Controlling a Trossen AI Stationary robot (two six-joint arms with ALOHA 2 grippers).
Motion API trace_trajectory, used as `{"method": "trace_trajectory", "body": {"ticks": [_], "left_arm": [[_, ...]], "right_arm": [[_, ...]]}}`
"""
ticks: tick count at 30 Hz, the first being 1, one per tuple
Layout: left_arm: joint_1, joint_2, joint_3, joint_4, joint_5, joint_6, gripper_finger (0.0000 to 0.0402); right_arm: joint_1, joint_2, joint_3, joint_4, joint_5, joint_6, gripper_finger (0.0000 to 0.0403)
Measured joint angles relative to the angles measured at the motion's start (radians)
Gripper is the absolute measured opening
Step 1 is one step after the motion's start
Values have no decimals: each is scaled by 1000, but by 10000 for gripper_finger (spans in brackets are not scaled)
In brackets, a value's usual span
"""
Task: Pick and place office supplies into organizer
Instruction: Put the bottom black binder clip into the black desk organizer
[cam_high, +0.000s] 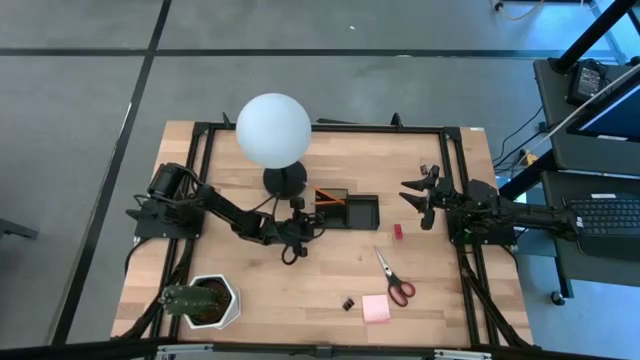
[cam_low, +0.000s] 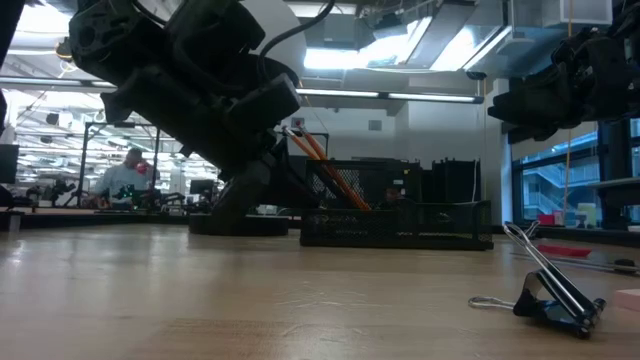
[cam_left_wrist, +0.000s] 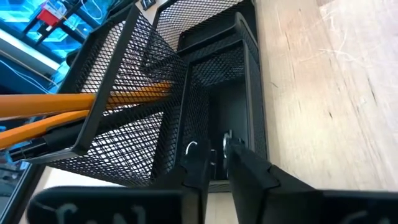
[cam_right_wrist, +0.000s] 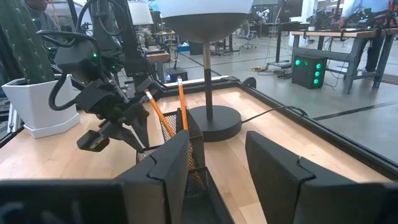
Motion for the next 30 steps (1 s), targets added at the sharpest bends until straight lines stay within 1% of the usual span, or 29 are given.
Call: {"method": "trace_trajectory", "body": {"ticks": [5, 10, 13, 15, 17, 18, 21, 23, 26, 27, 30], "left_arm": [[-4, -15, -1, -11, -17, 0, 65], [-20, -76, -2, -9, -15, -5, 72], [-28, -120, -2, -11, 37, -51, 75], [-28, -154, -2, -11, 93, -105, 75], [-27, -183, -2, -12, 186, -171, 75], [-24, -194, -2, -10, 246, -209, 75], [-6, -216, -2, -11, 469, -314, 75], [2, -217, -1, -7, 586, -361, 75], [-1, -217, -1, -20, 677, -370, 75], [-5, -217, -1, -29, 692, -358, 75], [-31, -216, -1, -31, 692, -278, 75]], "right_arm": [[0, 0, 0, 0, 0, 0, 162], [0, 0, 0, 0, 0, 0, 162], [0, 0, 0, 0, 0, 0, 162], [0, 0, 0, 0, 0, 0, 162], [0, 0, 0, 0, 0, 0, 162], [0, 0, 0, 0, 0, -1, 162], [0, 0, 0, 0, 0, 0, 162], [0, 0, 0, 0, 0, 0, 162], [0, 0, 0, 0, 0, 0, 162], [0, 0, 0, 0, 0, 0, 162], [0, 0, 0, 0, 0, 1, 162]]}}
